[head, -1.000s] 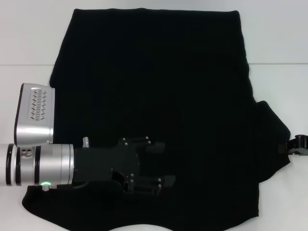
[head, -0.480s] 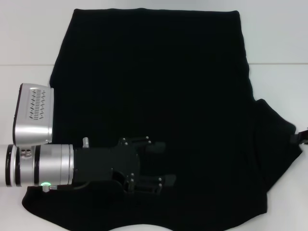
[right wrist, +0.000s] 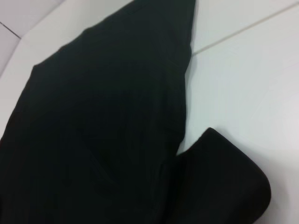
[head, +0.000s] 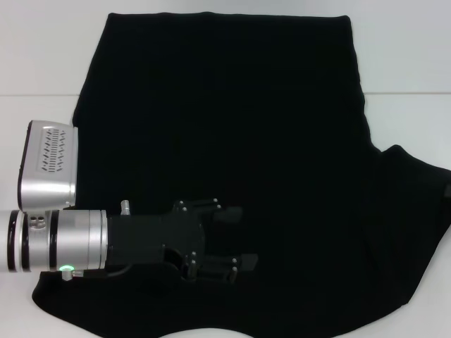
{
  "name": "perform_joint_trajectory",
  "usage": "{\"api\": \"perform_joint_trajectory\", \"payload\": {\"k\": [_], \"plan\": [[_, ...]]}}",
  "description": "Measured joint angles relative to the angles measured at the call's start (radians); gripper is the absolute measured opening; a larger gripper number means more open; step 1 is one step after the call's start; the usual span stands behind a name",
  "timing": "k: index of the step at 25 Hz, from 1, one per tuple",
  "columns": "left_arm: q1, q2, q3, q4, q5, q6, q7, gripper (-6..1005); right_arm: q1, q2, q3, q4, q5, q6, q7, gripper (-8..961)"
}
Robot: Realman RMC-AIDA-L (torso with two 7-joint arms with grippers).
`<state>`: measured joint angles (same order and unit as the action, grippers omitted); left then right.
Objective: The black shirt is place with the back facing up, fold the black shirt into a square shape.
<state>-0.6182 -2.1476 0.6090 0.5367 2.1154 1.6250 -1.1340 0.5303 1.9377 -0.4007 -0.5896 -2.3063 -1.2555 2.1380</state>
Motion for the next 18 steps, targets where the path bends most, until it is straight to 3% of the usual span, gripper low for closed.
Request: {"api": "perform_joint_trajectory", "payload": {"k": [8, 18], "plan": [[0.0, 0.0, 0.0, 0.001, 0.0, 0.001, 0.0, 840, -0.023, 0.018, 0.014, -0.004, 0.02, -0.002, -0.041, 27], [-0.006, 0.0, 0.0, 0.002, 0.0, 0.001, -0.014, 840, -0.065, 0.019, 0.021, -0.001, 0.075, 0.005, -0.082, 38]]}}
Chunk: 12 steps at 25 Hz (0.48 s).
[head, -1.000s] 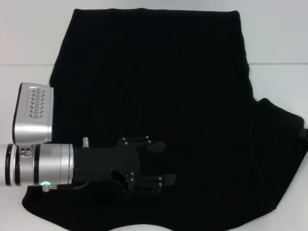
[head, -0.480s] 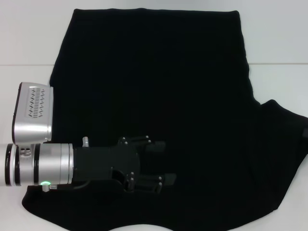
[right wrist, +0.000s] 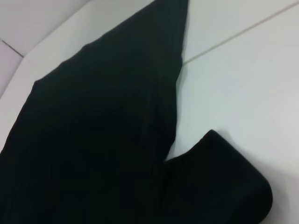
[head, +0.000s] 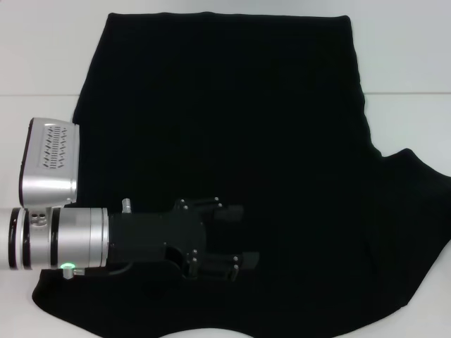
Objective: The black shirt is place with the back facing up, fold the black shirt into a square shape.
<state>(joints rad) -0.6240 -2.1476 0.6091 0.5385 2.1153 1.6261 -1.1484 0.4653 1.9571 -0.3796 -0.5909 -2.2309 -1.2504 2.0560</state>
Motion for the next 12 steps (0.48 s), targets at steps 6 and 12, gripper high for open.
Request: {"api": "perform_joint_trajectory", "payload": {"k": [6, 12], "plan": [[0.001, 0.0, 0.0, 0.0, 0.0, 0.0, -0.007, 840, -0.006, 0.006, 0.018, 0.009, 0.005, 0.002, -0.028, 44], [0.002, 0.0, 0.0, 0.0, 0.0, 0.0, -0.011, 840, 0.007, 0.018, 0.018, 0.01, 0.013, 0.001, -0.039, 51]]}}
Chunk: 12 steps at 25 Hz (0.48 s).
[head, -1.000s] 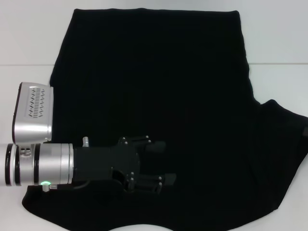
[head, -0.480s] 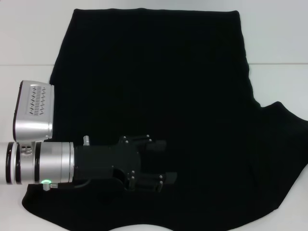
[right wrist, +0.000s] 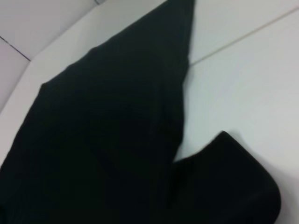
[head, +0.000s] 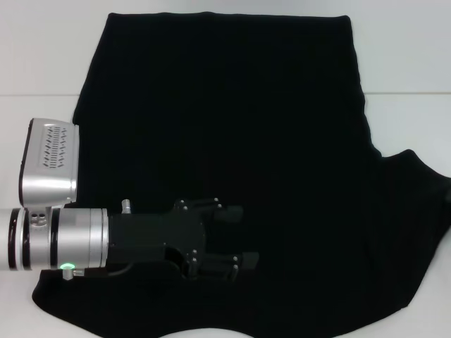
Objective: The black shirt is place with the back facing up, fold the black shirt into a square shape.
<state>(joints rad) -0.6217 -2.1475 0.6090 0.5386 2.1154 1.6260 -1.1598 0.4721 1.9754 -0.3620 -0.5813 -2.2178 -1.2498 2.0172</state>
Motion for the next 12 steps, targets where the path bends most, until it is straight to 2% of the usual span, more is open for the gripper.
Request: {"api": "perform_joint_trajectory", "payload": {"k": [7, 12], "plan": [[-0.001, 0.0, 0.0, 0.001, 0.0, 0.0, -0.011, 840, 0.098, 0.011, -0.022, 0.016, 0.053, -0.018, 0.01, 59], [0.002, 0.0, -0.002, 0.005, 0.0, 0.0, -0.013, 840, 0.188, 0.019, -0.167, 0.053, 0.05, -0.025, 0.029, 64]]}}
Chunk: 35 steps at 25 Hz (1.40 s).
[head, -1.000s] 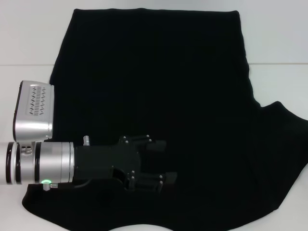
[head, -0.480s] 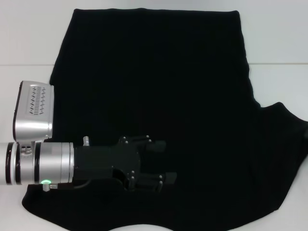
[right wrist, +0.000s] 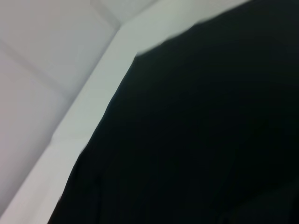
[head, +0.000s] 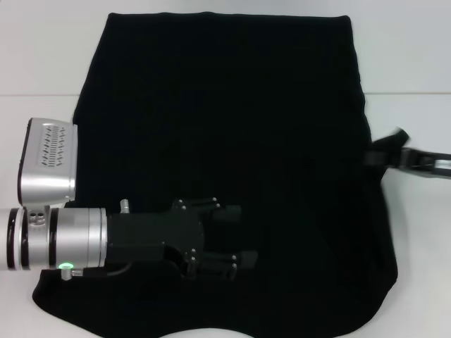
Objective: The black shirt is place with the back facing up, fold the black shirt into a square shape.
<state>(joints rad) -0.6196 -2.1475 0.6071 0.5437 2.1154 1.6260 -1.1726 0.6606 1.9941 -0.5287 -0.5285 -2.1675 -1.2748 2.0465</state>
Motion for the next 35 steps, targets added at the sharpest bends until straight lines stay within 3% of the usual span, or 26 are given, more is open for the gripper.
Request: {"api": "perform_joint_trajectory", "payload": {"k": [4, 7, 18, 21, 28, 35], "plan": [[0.001, 0.0, -0.001, 0.0, 0.0, 0.0, -0.01, 841, 0.031, 0.012, -0.147, -0.003, 0.0, -0.005, 0.054, 69], [0.002, 0.0, -0.002, 0.0, 0.0, -0.003, -0.013, 841, 0.039, 0.015, -0.2, -0.008, 0.0, -0.009, 0.083, 72], [0.002, 0.0, -0.017, 0.0, 0.0, -0.01, -0.015, 842, 0.053, 0.015, -0.212, -0.016, 0.009, -0.026, 0.105, 84], [0.002, 0.0, -0.026, 0.001, 0.0, -0.011, -0.015, 842, 0.052, 0.013, -0.205, -0.016, 0.028, -0.036, 0.103, 312], [0.012, 0.005, -0.089, -0.001, -0.001, -0.002, -0.062, 843, 0.02, 0.006, -0.195, -0.007, 0.126, -0.066, 0.001, 478], [0.073, 0.021, -0.118, 0.068, 0.009, 0.021, -0.223, 844, -0.018, 0.047, -0.192, 0.004, 0.221, -0.061, -0.217, 694]]}}
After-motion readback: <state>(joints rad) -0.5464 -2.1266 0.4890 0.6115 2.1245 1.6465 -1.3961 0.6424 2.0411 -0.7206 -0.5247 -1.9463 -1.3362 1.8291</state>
